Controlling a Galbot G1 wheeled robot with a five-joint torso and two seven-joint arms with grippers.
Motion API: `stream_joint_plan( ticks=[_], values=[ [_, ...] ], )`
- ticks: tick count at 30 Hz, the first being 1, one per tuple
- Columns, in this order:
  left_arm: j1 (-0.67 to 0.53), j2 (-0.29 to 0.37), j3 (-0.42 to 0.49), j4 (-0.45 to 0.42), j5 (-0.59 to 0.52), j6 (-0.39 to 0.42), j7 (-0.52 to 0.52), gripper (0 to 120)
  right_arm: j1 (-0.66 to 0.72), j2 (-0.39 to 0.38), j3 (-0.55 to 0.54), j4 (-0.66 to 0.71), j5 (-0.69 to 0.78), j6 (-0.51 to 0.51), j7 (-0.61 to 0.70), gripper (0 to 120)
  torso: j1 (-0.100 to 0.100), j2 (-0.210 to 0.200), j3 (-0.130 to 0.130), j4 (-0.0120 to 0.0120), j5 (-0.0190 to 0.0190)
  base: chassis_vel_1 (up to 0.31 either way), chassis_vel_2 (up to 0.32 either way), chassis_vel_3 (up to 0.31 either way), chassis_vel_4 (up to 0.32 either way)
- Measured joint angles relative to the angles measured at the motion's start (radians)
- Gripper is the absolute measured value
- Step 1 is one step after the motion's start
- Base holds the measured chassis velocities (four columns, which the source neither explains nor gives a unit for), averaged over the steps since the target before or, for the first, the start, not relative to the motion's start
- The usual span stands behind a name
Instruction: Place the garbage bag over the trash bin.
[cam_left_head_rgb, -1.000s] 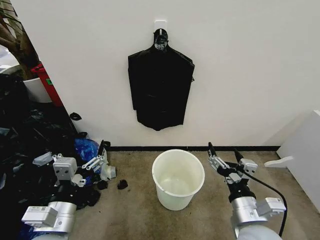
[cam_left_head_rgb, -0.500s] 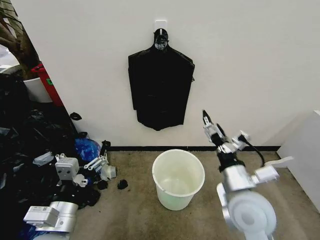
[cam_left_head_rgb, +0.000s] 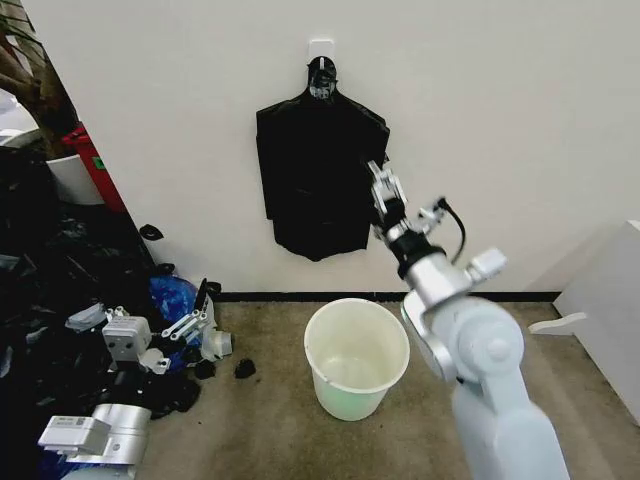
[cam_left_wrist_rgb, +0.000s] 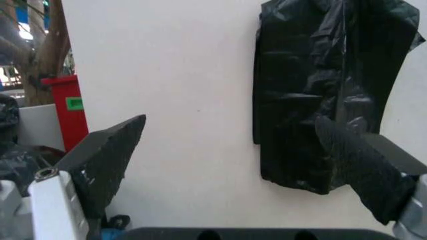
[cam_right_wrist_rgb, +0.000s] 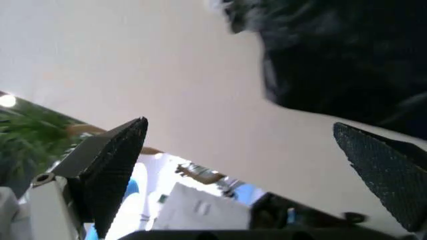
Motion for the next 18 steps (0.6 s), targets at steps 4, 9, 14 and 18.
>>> stream_joint_plan(
  ticks=[4,9,14,18],
  values=[
    [0.006,-0.018,0.002,-0.003,0.018,-0.002,0.002,100,0.139,0.025,-0.032,-0.091,0.026,0.017,0.013,100,0.000,0.000,0.000,0.0001,0.0000,0.000,0.000,0.000,0.000],
    [0.013,-0.029,0.001,-0.010,0.024,-0.002,0.003,100,0.243,0.056,-0.058,-0.175,0.030,0.027,0.028,100,0.000,0.000,0.000,0.0001,0.0001,0.000,0.000,0.000,0.000],
    [0.016,-0.041,0.000,-0.014,0.027,-0.004,0.003,100,0.345,0.076,-0.079,-0.275,0.019,0.032,0.040,100,0.000,0.000,0.000,0.0001,0.0000,0.000,0.000,0.000,0.000],
    [0.016,-0.048,0.000,-0.016,0.028,-0.010,0.005,100,0.432,0.096,-0.076,-0.366,0.009,0.041,0.051,100,0.000,0.000,0.000,0.0001,0.0000,0.000,0.000,0.000,0.000]
  ],
)
